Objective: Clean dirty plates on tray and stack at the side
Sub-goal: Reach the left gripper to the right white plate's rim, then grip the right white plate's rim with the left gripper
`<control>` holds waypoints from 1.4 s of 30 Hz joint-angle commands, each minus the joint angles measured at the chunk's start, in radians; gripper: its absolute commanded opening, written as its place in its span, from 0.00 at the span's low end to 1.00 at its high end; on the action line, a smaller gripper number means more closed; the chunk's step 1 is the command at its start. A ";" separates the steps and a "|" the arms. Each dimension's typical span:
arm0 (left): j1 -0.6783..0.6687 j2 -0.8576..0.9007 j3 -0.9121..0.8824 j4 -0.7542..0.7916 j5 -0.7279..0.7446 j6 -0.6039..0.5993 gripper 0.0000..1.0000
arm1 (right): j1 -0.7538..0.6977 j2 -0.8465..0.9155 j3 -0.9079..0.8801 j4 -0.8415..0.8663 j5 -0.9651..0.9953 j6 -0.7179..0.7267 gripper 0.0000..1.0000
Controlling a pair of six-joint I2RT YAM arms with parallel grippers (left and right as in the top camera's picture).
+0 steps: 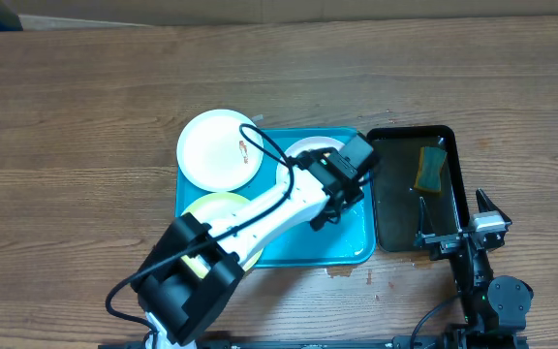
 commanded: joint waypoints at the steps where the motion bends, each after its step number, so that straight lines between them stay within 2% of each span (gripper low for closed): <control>1: -0.002 -0.030 0.021 -0.033 -0.095 -0.060 0.71 | 0.005 -0.008 -0.011 0.006 -0.004 -0.004 1.00; 3: -0.004 -0.030 0.021 -0.050 -0.064 -0.075 0.69 | 0.005 -0.008 -0.011 0.006 -0.004 -0.004 1.00; 6: -0.006 -0.029 0.020 -0.066 -0.085 -0.077 0.53 | 0.005 -0.008 -0.011 0.006 -0.004 -0.004 1.00; 8: -0.006 -0.026 0.016 -0.066 -0.093 -0.097 0.48 | 0.005 -0.008 -0.011 0.006 -0.004 -0.004 1.00; 30: -0.007 0.055 0.006 -0.148 -0.003 -0.115 0.47 | 0.005 -0.008 -0.011 0.006 -0.004 -0.004 1.00; 36: -0.008 0.092 0.006 -0.121 -0.016 -0.116 0.41 | 0.005 -0.008 -0.011 0.006 -0.004 -0.004 1.00; 40: -0.010 0.126 0.006 -0.117 -0.009 -0.116 0.27 | 0.005 -0.008 -0.011 0.006 -0.004 -0.004 1.00; 42: -0.009 0.126 0.006 -0.117 -0.010 -0.115 0.25 | 0.005 -0.008 -0.011 0.006 -0.004 -0.004 1.00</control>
